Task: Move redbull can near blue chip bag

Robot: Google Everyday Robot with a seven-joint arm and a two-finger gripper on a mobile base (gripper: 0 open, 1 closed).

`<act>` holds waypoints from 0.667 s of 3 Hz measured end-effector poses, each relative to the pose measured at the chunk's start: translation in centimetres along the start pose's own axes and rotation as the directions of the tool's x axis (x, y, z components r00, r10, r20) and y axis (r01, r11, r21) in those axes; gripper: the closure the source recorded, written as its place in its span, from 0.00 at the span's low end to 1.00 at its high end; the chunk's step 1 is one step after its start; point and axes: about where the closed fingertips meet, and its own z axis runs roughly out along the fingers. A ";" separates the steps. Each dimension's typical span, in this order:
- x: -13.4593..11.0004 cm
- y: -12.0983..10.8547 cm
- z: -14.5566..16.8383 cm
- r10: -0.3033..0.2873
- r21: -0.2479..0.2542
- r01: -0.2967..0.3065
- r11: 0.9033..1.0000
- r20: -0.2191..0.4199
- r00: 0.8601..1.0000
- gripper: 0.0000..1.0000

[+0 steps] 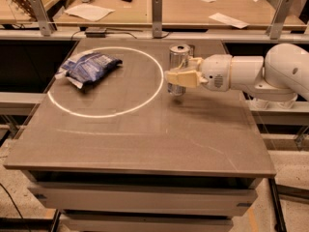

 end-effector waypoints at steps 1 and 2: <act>-0.9 0.9 3.3 0.014 -0.030 -0.013 0.999 0.024 1.000 1.00; -2.0 1.8 7.4 0.032 -0.050 -0.029 0.998 0.050 0.998 1.00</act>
Offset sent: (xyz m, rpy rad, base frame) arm 0.0280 0.1173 0.0073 0.1029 0.0212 0.0395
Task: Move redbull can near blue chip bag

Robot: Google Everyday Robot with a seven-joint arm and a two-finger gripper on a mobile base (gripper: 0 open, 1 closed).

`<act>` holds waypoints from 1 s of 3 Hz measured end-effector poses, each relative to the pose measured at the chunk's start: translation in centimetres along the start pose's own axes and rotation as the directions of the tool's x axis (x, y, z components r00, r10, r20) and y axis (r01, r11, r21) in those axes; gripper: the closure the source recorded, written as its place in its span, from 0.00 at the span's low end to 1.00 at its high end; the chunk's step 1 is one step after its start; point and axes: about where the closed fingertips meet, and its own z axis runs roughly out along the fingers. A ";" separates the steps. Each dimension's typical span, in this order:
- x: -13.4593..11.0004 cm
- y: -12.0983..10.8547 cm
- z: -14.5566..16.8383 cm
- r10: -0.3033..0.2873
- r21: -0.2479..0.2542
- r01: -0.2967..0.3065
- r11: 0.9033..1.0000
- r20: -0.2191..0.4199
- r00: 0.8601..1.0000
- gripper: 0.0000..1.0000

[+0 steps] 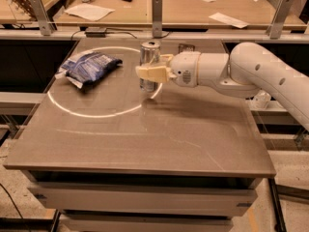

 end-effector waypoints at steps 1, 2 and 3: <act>-0.4 0.6 3.6 -0.009 0.015 0.009 1.000 -0.009 1.000 1.00; -1.0 1.0 6.7 -0.029 0.007 0.029 1.000 0.001 1.000 1.00; -1.9 1.3 9.6 -0.068 -0.009 0.068 0.998 0.013 0.998 1.00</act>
Offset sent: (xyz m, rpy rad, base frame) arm 0.0277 0.1019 0.0034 -0.0046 -0.0622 0.0070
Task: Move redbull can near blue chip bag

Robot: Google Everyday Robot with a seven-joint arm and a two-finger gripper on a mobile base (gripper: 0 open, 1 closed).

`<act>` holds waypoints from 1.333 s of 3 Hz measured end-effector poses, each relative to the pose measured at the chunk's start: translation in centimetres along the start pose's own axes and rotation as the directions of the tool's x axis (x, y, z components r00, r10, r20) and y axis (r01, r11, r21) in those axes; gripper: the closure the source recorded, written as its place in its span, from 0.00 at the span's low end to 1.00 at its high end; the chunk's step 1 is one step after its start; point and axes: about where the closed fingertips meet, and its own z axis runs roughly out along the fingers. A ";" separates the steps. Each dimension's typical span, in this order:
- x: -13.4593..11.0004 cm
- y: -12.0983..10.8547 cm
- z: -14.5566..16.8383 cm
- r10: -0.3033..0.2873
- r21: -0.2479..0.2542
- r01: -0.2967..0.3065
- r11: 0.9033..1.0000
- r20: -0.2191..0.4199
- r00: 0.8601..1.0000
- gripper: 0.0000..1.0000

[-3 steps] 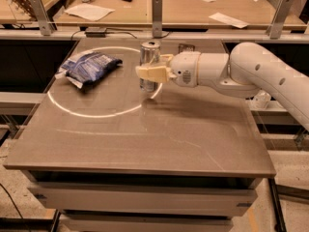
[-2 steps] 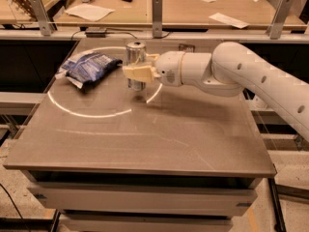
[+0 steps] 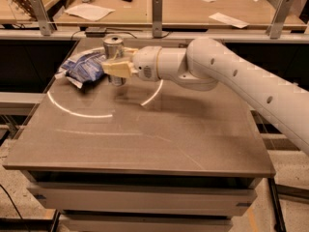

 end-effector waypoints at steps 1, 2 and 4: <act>-0.6 0.3 2.4 -0.032 -0.029 0.032 0.999 0.018 0.999 1.00; -0.6 1.2 4.5 -0.088 -0.067 0.089 0.994 0.024 0.996 1.00; 0.9 2.3 6.8 -0.159 -0.145 0.158 0.977 0.004 0.987 1.00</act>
Offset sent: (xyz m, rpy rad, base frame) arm 0.0063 0.0665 -0.0042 -0.0284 -0.1426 0.1281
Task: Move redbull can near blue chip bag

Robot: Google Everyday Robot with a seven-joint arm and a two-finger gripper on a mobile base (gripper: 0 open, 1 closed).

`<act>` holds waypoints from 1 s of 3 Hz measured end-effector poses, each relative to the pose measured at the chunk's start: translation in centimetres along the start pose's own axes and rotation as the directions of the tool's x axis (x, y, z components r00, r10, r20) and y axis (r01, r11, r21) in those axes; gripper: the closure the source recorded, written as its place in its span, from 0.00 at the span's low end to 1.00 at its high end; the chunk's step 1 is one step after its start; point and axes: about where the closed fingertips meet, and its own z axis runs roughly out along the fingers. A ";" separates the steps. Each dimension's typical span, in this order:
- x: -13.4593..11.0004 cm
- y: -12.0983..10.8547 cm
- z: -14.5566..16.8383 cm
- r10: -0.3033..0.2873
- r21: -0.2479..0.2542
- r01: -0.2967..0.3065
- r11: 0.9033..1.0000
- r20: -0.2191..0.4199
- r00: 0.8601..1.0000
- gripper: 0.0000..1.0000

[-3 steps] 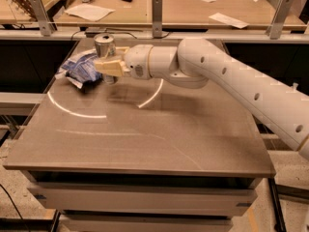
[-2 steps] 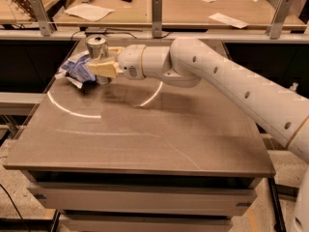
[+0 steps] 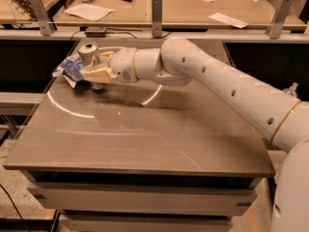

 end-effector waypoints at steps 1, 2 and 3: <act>1.5 0.4 -0.1 -0.001 -0.031 0.000 1.000 -0.040 0.999 1.00; 2.4 0.5 -0.3 0.024 -0.072 -0.026 0.997 -0.033 0.999 0.83; 2.3 0.4 -0.4 0.027 -0.077 -0.029 0.997 -0.030 0.999 0.60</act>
Offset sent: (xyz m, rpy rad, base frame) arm 0.0002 -0.0175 -0.0320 -0.0137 0.0861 0.1023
